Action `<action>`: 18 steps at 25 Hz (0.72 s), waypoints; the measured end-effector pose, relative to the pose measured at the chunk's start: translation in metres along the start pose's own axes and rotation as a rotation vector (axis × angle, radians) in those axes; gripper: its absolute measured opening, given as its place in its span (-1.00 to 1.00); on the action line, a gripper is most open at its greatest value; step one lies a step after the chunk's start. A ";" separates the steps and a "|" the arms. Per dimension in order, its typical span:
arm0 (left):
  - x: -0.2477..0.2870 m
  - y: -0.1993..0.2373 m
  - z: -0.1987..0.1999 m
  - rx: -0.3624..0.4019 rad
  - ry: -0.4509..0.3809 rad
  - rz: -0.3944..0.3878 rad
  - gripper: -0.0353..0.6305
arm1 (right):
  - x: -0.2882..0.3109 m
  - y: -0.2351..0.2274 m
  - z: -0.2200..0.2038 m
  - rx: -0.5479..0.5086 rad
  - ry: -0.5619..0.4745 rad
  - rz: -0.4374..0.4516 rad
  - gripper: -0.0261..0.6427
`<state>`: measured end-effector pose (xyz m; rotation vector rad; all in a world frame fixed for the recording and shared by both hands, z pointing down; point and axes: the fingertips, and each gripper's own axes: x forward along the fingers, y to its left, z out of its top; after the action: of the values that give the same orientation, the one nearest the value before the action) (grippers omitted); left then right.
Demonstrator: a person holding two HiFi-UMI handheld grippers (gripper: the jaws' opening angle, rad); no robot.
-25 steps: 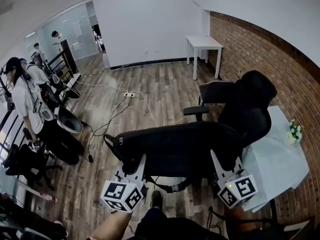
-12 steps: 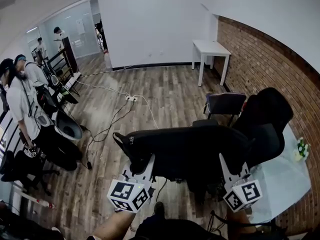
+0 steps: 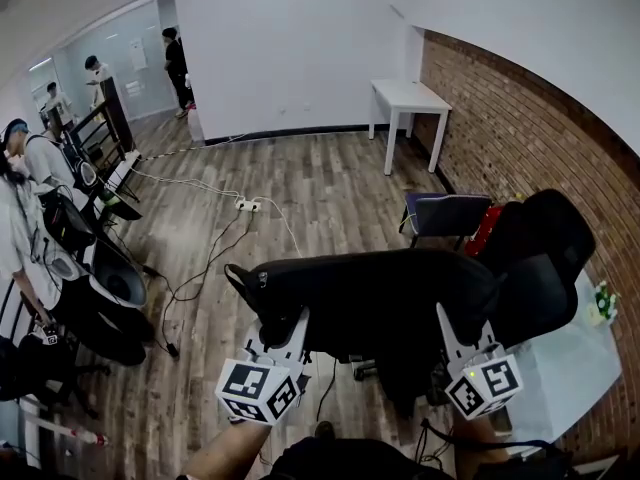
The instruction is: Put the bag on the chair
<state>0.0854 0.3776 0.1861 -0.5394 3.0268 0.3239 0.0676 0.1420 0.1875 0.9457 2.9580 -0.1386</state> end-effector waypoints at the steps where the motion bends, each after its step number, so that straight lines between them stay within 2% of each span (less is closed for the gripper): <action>1: 0.005 0.006 -0.001 -0.001 0.002 -0.007 -0.66 | 0.007 -0.001 -0.002 -0.001 0.002 -0.008 -0.67; 12: 0.045 0.041 -0.001 -0.026 -0.002 -0.066 -0.66 | 0.049 -0.011 -0.005 -0.020 0.024 -0.062 -0.67; 18: 0.088 0.046 -0.014 -0.038 0.033 -0.092 -0.66 | 0.070 -0.042 -0.014 -0.007 0.035 -0.097 -0.67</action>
<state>-0.0130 0.3870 0.2016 -0.6907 3.0205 0.3714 -0.0136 0.1493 0.2007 0.8129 3.0347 -0.1147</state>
